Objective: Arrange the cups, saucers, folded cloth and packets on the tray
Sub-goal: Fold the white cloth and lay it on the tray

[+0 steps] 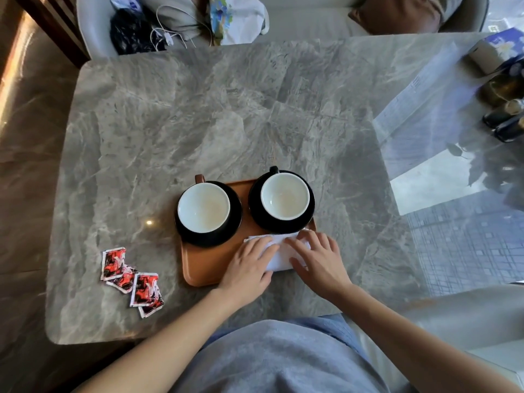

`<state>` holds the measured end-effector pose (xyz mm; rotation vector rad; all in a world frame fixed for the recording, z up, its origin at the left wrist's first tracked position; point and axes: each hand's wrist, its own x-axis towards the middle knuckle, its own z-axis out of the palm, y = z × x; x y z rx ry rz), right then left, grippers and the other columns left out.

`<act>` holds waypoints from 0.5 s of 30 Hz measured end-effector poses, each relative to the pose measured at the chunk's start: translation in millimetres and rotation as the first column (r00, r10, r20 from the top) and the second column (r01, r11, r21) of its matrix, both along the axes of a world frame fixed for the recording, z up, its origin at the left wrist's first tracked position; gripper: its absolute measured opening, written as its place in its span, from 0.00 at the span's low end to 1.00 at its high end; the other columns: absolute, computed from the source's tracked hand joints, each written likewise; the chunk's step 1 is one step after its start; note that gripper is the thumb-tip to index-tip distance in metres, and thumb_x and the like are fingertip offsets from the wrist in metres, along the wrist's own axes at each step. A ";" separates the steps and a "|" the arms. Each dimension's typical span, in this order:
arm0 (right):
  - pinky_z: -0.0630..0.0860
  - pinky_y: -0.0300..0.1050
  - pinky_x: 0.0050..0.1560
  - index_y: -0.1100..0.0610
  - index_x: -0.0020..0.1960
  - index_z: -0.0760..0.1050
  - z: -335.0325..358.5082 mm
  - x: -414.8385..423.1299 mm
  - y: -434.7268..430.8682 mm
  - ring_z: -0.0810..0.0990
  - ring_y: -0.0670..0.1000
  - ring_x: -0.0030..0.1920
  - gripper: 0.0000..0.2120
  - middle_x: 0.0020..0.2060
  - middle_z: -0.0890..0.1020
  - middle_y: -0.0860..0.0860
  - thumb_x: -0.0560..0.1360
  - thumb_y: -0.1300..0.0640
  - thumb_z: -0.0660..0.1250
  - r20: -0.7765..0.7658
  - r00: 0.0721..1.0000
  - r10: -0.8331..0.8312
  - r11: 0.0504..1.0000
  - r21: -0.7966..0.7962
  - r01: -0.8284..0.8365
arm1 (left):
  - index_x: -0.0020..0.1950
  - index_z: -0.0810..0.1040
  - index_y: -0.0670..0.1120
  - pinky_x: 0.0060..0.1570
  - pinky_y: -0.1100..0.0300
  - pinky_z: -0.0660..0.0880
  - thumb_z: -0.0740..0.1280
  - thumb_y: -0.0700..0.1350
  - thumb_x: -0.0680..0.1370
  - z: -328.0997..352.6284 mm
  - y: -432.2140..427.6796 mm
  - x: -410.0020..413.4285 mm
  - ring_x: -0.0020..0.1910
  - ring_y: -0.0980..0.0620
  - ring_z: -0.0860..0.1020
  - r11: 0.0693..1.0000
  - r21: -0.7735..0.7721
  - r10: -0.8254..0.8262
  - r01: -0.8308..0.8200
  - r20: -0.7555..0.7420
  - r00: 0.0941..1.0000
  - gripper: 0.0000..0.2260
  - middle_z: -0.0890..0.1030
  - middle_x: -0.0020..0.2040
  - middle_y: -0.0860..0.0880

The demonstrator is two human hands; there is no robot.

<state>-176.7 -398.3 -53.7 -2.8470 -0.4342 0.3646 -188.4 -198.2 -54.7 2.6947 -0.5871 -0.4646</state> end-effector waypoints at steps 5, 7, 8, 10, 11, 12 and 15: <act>0.67 0.56 0.63 0.42 0.69 0.64 -2.5 -3.9 2.5 0.68 0.57 0.64 0.23 0.65 0.71 0.52 0.75 0.44 0.59 -0.057 0.998 -0.022 1.000 -0.001 0.022 | 0.74 0.58 0.50 0.74 0.47 0.54 0.64 0.49 0.74 -10.0 7.2 -5.3 0.76 0.47 0.54 0.996 0.071 -0.048 0.047 0.018 0.999 0.30 0.57 0.77 0.47; 0.66 0.56 0.63 0.42 0.70 0.64 -2.1 -2.4 4.3 0.68 0.57 0.64 0.23 0.64 0.71 0.52 0.75 0.44 0.59 -0.064 0.998 -0.026 1.000 -0.004 0.025 | 0.76 0.48 0.52 0.74 0.46 0.47 0.61 0.52 0.76 -15.8 10.8 -9.3 0.77 0.49 0.42 0.994 0.093 -0.054 0.059 -0.053 0.997 0.32 0.44 0.79 0.49; 0.67 0.56 0.62 0.43 0.69 0.65 -1.6 -1.0 5.6 0.69 0.57 0.64 0.23 0.63 0.72 0.52 0.75 0.45 0.60 -0.062 0.998 -0.026 1.000 -0.004 0.026 | 0.76 0.44 0.53 0.74 0.46 0.45 0.60 0.53 0.76 -18.4 12.0 -10.7 0.77 0.50 0.38 0.992 0.107 -0.055 0.063 -0.076 0.996 0.33 0.39 0.78 0.50; 0.67 0.56 0.62 0.44 0.69 0.66 -0.6 2.8 8.4 0.70 0.58 0.62 0.24 0.61 0.73 0.52 0.74 0.46 0.61 -0.057 0.998 -0.026 1.000 -0.006 0.026 | 0.76 0.41 0.54 0.74 0.44 0.43 0.59 0.54 0.77 -20.2 11.3 -11.0 0.76 0.50 0.35 0.990 0.125 -0.054 0.065 -0.093 0.994 0.34 0.36 0.77 0.50; 0.66 0.56 0.63 0.44 0.69 0.66 -0.1 4.6 9.5 0.70 0.58 0.61 0.24 0.61 0.73 0.52 0.73 0.46 0.61 -0.064 0.998 -0.028 1.000 -0.009 0.028 | 0.75 0.40 0.54 0.73 0.43 0.42 0.59 0.55 0.77 -19.8 10.2 -10.4 0.76 0.49 0.34 0.990 0.125 -0.046 0.060 -0.107 0.993 0.34 0.35 0.77 0.50; 0.65 0.56 0.64 0.43 0.70 0.65 0.5 6.1 10.4 0.70 0.58 0.62 0.25 0.61 0.72 0.52 0.73 0.46 0.61 -0.074 0.997 -0.030 0.999 -0.014 0.029 | 0.75 0.40 0.55 0.73 0.42 0.41 0.59 0.55 0.77 -19.2 8.7 -9.5 0.76 0.49 0.34 0.991 0.126 -0.039 0.054 -0.122 0.992 0.34 0.35 0.77 0.50; 0.64 0.55 0.65 0.43 0.70 0.64 1.1 6.9 10.2 0.68 0.58 0.62 0.24 0.61 0.72 0.52 0.74 0.46 0.60 -0.087 0.996 -0.017 1.000 -0.001 0.017 | 0.75 0.40 0.54 0.73 0.41 0.42 0.58 0.56 0.77 -18.0 6.3 -7.5 0.76 0.49 0.36 0.986 0.158 -0.029 0.050 -0.131 0.991 0.34 0.36 0.77 0.50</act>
